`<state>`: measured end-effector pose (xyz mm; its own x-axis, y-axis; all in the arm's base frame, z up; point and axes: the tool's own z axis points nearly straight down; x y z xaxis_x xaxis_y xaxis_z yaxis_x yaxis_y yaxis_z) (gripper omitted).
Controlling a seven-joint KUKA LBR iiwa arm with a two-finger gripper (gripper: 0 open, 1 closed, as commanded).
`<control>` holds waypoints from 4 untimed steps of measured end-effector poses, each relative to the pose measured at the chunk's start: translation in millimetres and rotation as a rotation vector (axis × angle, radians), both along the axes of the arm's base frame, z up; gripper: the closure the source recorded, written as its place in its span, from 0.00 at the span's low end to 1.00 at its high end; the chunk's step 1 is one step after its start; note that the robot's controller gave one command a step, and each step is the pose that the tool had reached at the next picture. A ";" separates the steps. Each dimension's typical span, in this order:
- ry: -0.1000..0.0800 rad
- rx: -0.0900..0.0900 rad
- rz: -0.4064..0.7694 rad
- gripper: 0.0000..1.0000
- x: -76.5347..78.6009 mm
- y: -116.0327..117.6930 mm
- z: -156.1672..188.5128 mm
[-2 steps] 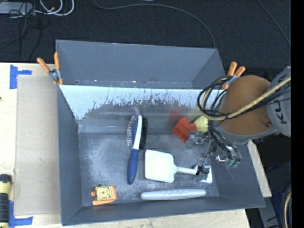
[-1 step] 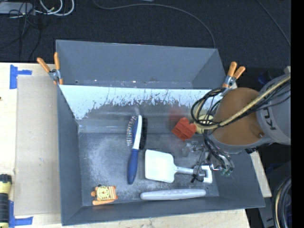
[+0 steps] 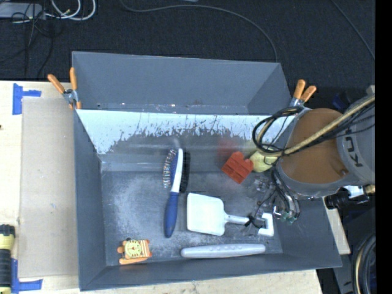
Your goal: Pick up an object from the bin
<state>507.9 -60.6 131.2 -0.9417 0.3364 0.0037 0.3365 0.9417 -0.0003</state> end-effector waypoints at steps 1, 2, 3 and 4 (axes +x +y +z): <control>0.005 0.000 -0.058 0.00 11.1 9.8 -54.3; -0.002 0.001 -0.056 1.00 11.1 12.2 -75.9; -0.003 0.001 -0.057 1.00 10.5 12.1 -74.1; -0.001 0.000 -0.056 1.00 9.6 12.0 -69.8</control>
Offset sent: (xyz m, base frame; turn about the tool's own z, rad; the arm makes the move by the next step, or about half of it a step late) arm 0.0064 0.0126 -0.0612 0.0603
